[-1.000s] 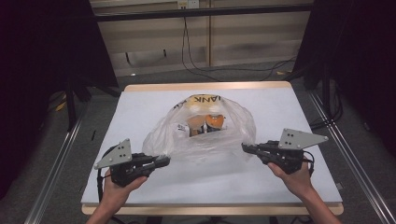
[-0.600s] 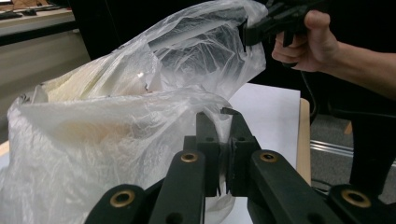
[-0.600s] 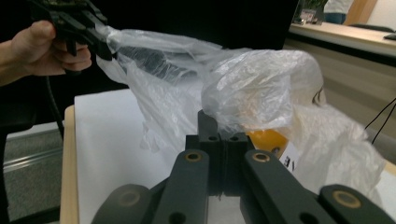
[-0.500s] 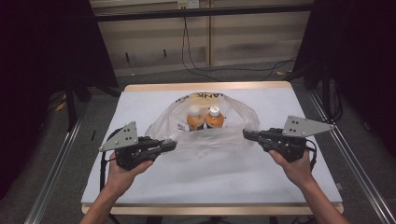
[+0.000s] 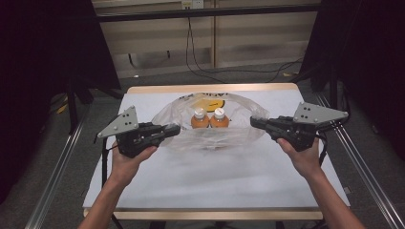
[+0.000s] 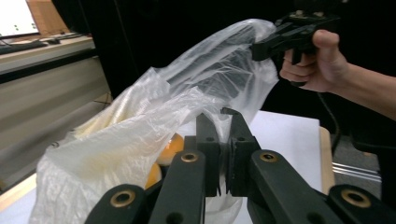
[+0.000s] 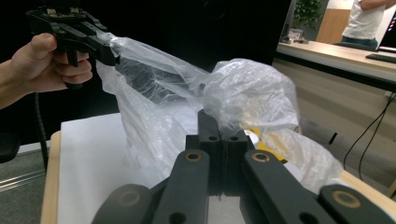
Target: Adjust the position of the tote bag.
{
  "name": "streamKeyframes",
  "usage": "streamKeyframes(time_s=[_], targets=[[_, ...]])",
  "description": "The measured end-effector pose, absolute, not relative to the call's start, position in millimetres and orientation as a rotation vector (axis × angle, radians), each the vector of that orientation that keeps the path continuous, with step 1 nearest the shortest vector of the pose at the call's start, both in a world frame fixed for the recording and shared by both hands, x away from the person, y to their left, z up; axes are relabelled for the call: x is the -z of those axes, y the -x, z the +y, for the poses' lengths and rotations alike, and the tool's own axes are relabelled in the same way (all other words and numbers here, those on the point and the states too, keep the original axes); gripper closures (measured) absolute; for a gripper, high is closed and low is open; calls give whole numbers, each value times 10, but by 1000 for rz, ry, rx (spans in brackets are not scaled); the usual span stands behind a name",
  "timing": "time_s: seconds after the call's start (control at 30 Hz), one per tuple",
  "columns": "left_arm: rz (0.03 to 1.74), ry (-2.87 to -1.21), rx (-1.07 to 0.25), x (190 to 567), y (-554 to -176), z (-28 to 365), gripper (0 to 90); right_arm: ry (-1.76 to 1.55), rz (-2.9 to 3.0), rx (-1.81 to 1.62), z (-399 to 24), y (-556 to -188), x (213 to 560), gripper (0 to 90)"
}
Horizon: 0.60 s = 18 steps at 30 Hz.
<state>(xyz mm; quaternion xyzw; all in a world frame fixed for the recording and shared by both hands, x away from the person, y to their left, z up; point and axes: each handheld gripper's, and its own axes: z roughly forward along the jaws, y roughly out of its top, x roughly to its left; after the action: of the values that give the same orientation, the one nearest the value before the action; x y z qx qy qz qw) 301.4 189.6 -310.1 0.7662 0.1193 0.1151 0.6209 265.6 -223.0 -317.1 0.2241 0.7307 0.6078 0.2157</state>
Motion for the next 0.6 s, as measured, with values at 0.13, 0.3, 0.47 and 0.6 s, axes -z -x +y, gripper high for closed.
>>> streamKeyframes(time_s=[0.13,0.3,0.47,0.6], targets=[[291,-1753,-284,3042,-3091,1907,868,-625,2008,-1689,-2242,-2712,3083,898],[303,-1732,-298,2949,-3156,1924,868,-613,1997,-1680,-2218,-2784,2968,898],[337,-1714,-310,2864,-3250,1970,869,-629,1972,-1691,-2207,-2884,2873,899],[347,-1687,-323,2773,-3322,2040,869,-639,1953,-1688,-2217,-2966,2801,899]])
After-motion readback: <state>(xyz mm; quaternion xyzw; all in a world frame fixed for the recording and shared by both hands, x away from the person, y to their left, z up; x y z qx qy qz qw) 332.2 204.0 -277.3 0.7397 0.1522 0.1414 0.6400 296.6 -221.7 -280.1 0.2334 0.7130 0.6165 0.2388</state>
